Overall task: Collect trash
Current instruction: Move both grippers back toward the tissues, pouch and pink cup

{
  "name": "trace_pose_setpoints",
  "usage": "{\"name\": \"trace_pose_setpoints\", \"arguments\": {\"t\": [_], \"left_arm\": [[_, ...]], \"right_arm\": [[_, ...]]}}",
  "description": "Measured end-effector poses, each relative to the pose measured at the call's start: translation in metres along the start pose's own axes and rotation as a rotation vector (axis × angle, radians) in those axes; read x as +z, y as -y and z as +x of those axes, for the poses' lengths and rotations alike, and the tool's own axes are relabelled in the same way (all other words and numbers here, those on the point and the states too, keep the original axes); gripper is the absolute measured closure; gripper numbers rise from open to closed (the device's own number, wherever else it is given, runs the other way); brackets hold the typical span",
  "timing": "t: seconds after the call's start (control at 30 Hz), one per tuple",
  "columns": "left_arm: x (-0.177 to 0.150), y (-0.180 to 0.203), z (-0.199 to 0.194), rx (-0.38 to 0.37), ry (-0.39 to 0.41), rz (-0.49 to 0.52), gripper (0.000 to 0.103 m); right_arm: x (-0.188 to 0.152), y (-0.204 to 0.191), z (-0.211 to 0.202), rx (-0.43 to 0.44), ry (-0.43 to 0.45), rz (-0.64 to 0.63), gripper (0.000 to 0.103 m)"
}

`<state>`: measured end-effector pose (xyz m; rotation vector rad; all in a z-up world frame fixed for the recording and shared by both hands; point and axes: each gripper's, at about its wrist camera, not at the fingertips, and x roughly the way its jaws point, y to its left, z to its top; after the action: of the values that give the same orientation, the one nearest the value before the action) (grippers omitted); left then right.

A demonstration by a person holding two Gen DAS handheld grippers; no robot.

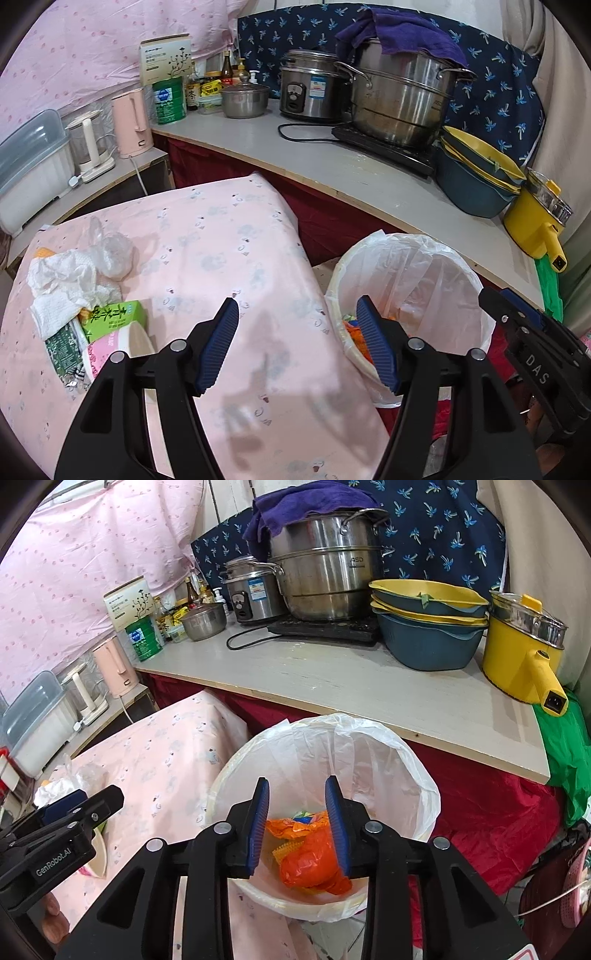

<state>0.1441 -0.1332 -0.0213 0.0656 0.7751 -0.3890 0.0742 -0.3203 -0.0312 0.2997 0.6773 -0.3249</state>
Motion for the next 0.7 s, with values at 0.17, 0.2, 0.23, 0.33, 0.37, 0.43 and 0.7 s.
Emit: {"name": "trace_pose_setpoints", "arguments": {"t": [0.17,0.2,0.23,0.33,0.37,0.43,0.7], "left_arm": [[-0.005,-0.022,-0.012,0.03,0.008,-0.04,0.04],[-0.006,-0.028,-0.015,0.036,0.01,-0.048,0.04],[-0.007,-0.033,-0.017,0.044,0.013,-0.055,0.04],[-0.009,-0.048,-0.026,0.066,0.021,-0.078,0.04],[-0.01,-0.055,-0.029,0.073,0.023,-0.087,0.04],[-0.012,-0.066,-0.034,0.087,0.027,-0.103,0.04],[-0.025,-0.119,-0.057,0.155,0.034,-0.17,0.039]], "right_arm": [[0.0,-0.019,-0.01,0.022,0.011,-0.029,0.071],[0.0,-0.023,-0.011,0.027,0.012,-0.034,0.071],[0.0,-0.027,-0.013,0.033,0.013,-0.039,0.071],[-0.001,-0.042,-0.016,0.05,0.014,-0.063,0.07],[-0.002,-0.048,-0.018,0.057,0.015,-0.071,0.07],[-0.003,-0.06,-0.02,0.071,0.015,-0.088,0.07],[-0.011,-0.105,-0.03,0.122,0.013,-0.153,0.07]]}}
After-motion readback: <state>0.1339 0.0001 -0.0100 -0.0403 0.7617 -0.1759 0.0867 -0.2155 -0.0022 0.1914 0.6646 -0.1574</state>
